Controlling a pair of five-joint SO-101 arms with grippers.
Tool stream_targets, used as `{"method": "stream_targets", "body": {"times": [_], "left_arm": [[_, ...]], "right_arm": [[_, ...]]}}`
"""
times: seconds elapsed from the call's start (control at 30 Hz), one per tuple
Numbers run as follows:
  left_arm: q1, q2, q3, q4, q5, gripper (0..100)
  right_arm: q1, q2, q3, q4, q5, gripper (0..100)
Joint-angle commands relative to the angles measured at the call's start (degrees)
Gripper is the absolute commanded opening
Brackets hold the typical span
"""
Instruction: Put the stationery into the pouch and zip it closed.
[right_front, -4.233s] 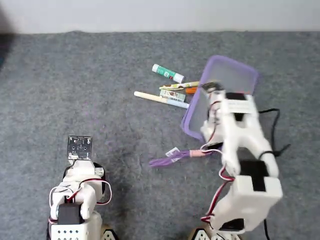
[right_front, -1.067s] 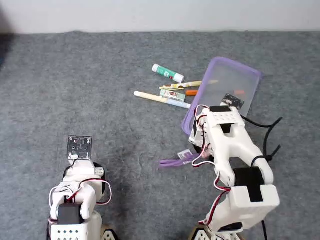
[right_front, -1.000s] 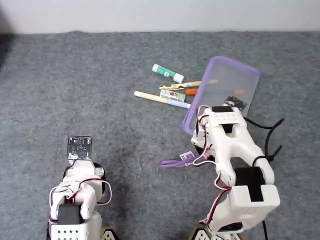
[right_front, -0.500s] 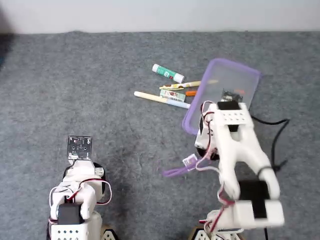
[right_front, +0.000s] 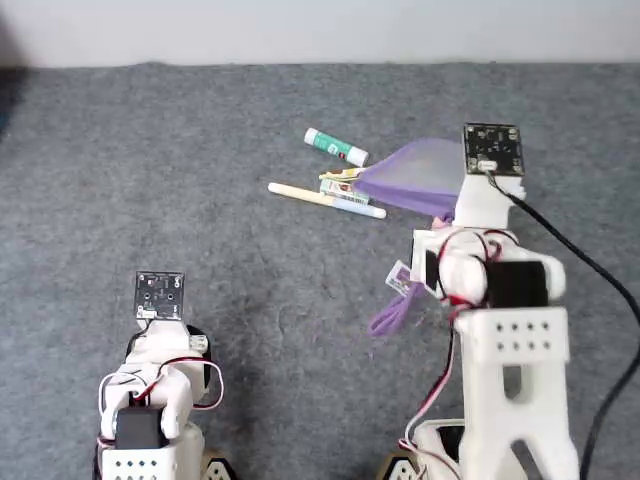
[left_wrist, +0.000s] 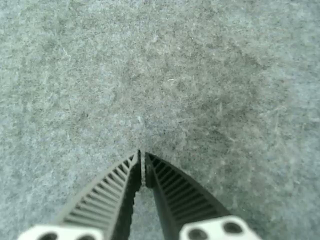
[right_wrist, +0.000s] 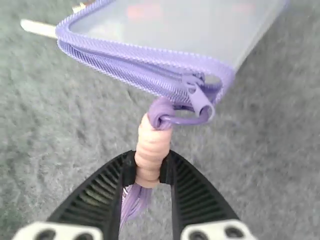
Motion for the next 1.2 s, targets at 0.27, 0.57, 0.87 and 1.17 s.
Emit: {"method": "stream_targets", "body": {"times": [0.27,0.57,0.87,1.17], "left_arm": [[-0.26,-0.7,-0.48,0.26,0.26,2],[-0.26,-0.7,-0.48,0.26,0.26,2],[-0.26,-0.7,-0.48,0.26,0.26,2],[-0.26,-0.7,-0.48,0.26,0.26,2]], "right_arm": [[0.57,-14.64,-2.55,-19.91,5.27,0.8],[0.4,-18.42,-2.73,-36.26,9.58,0.8],[-2.77,-21.41,-3.69,-36.0,11.43,0.8],[-8.4,-21.85,-8.97,-23.43,13.27,0.8]]}}
